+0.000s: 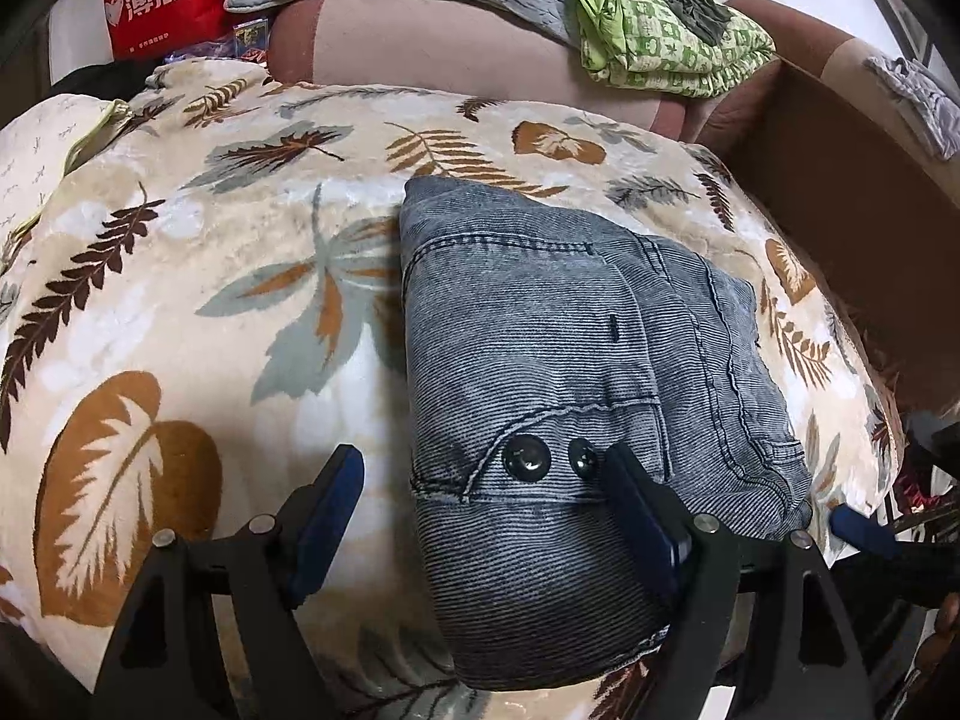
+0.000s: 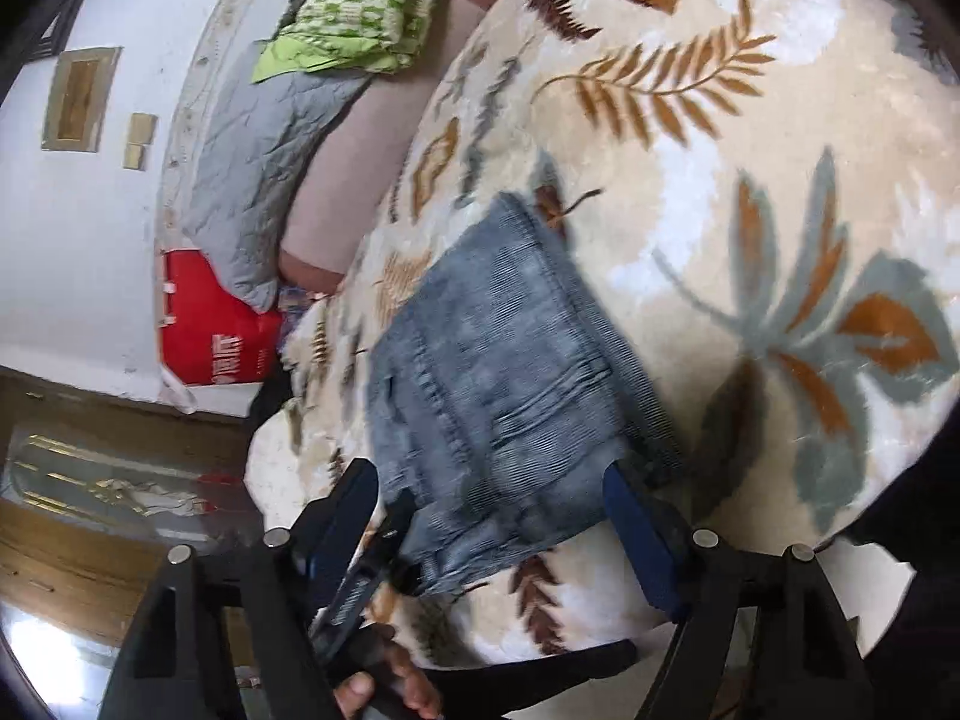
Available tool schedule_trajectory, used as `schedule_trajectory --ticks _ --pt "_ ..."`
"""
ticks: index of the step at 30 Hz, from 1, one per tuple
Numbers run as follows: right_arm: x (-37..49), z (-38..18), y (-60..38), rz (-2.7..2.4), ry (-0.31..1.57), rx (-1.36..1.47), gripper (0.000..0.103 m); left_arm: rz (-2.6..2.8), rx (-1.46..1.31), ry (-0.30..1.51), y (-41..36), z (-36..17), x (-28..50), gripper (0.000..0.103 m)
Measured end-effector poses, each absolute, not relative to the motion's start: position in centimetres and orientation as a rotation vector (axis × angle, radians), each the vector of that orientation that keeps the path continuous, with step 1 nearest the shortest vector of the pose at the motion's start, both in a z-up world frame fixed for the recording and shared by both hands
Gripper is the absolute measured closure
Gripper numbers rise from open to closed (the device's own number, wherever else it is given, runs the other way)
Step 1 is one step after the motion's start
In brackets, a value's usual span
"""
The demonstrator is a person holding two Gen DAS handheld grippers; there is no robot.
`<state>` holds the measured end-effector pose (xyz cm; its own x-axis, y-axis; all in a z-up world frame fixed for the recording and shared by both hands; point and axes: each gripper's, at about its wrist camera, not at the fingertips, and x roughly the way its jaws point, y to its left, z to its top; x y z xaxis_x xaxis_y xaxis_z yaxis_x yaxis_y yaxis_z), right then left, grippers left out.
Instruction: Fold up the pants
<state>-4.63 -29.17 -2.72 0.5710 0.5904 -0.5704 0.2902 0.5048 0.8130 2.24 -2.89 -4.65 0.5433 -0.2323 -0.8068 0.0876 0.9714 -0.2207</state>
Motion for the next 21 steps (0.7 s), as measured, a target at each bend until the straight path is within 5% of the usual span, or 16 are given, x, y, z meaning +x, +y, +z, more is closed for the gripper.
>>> schedule_trajectory --ticks 2,7,11,15,21 --pt "-3.9 -3.9 -28.6 0.249 1.018 1.111 0.027 -0.193 -0.161 0.98 -2.8 -4.7 2.2 0.02" --pt "-2.8 -8.3 -29.3 0.179 1.081 1.245 0.054 -0.196 -0.162 0.982 -2.7 -4.7 2.3 0.02" --pt "-2.3 -8.9 -29.7 0.16 1.085 1.24 0.062 -0.193 -0.155 0.978 -2.8 -4.8 2.3 0.02" --pt "-1.8 -8.3 -29.4 0.136 1.093 1.128 0.095 -0.192 -0.144 0.976 -2.9 -4.8 2.3 0.02" --pt "-3.0 -3.3 -28.1 0.13 1.015 0.93 0.098 -0.178 -0.132 0.972 -2.8 -3.2 2.3 0.02"
